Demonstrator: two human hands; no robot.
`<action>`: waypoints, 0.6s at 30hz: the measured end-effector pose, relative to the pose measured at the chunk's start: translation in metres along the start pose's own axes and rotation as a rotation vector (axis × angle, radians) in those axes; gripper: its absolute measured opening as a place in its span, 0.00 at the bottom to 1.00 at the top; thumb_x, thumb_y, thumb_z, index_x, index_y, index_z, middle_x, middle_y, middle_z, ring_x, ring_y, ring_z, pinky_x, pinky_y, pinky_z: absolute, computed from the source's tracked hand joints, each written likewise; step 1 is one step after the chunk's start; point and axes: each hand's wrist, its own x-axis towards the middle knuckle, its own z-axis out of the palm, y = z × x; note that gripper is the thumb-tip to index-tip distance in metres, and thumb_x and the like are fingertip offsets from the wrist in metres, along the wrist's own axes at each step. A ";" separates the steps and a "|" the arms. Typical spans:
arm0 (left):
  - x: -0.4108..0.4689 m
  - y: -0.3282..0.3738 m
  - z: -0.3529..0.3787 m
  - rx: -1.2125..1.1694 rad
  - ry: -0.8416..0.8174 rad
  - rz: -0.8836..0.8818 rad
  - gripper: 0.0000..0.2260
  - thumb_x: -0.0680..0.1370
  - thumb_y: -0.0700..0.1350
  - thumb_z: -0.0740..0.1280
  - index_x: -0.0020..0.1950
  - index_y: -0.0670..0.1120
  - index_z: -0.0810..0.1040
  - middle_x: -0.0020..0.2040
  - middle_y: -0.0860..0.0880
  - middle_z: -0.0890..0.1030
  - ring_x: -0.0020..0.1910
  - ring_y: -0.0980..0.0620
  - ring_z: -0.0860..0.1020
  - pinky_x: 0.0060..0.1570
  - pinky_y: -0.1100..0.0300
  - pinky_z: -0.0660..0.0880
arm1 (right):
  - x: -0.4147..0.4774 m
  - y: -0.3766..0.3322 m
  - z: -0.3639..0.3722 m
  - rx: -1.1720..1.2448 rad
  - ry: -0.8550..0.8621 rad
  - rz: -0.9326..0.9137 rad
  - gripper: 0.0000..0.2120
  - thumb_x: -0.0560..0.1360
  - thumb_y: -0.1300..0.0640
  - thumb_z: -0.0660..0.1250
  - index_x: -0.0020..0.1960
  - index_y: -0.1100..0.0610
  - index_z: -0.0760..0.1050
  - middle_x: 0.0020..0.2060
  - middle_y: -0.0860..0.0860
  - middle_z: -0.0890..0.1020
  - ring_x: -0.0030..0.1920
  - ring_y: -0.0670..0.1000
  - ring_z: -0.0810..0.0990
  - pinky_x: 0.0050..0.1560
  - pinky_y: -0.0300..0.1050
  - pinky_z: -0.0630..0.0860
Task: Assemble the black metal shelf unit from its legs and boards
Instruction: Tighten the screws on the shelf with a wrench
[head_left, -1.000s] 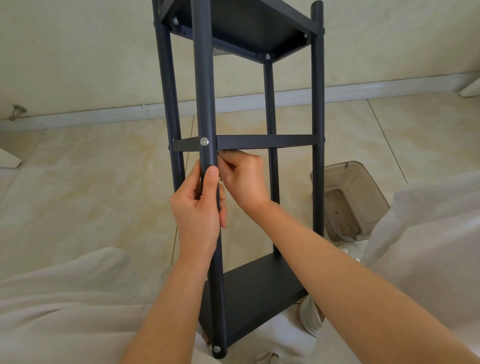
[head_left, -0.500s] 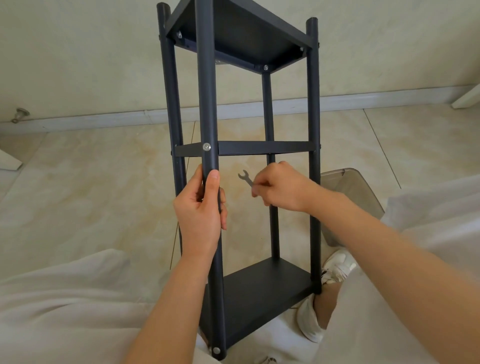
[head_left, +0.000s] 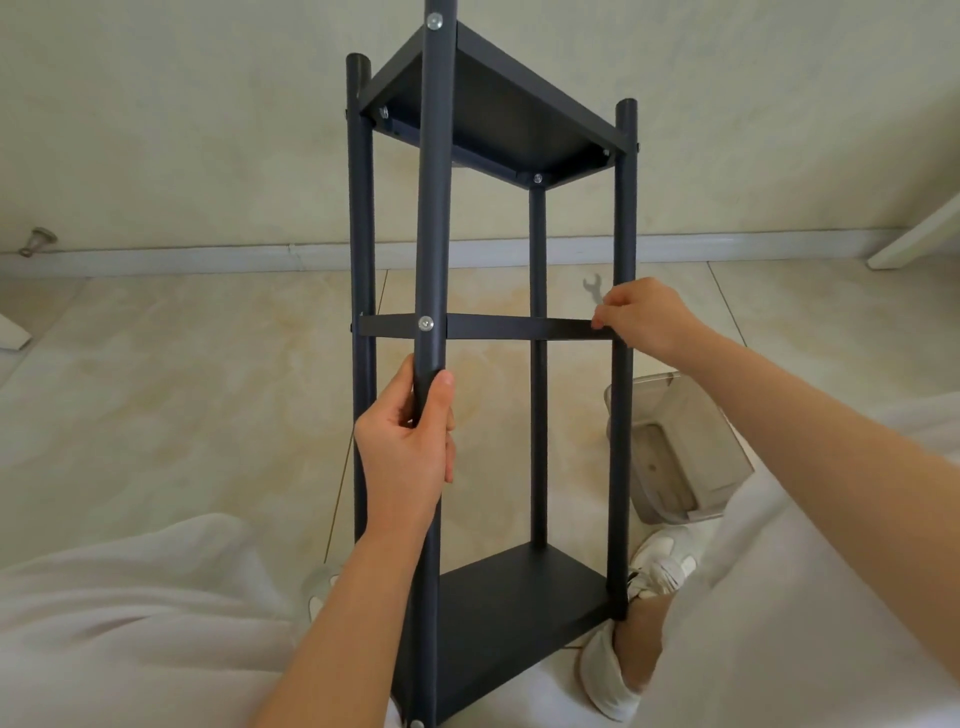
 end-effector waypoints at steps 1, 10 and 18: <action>-0.001 0.001 0.000 0.007 -0.002 0.004 0.12 0.82 0.46 0.66 0.57 0.38 0.80 0.31 0.43 0.74 0.21 0.51 0.69 0.21 0.61 0.69 | 0.007 0.005 -0.002 -0.098 0.007 0.027 0.10 0.78 0.60 0.64 0.46 0.67 0.80 0.37 0.55 0.75 0.46 0.55 0.75 0.43 0.44 0.70; 0.001 0.000 -0.001 0.019 0.017 0.014 0.14 0.80 0.45 0.67 0.62 0.39 0.80 0.32 0.42 0.74 0.21 0.51 0.70 0.22 0.62 0.70 | 0.034 0.018 -0.011 0.236 -0.117 0.177 0.08 0.76 0.57 0.70 0.52 0.60 0.82 0.54 0.57 0.79 0.57 0.57 0.77 0.60 0.54 0.76; 0.013 -0.008 -0.009 0.059 0.050 0.019 0.15 0.78 0.40 0.71 0.65 0.46 0.80 0.26 0.46 0.68 0.20 0.52 0.68 0.22 0.63 0.69 | 0.037 0.016 -0.005 0.452 -0.042 0.140 0.08 0.79 0.58 0.67 0.52 0.59 0.83 0.60 0.53 0.78 0.55 0.56 0.79 0.52 0.47 0.79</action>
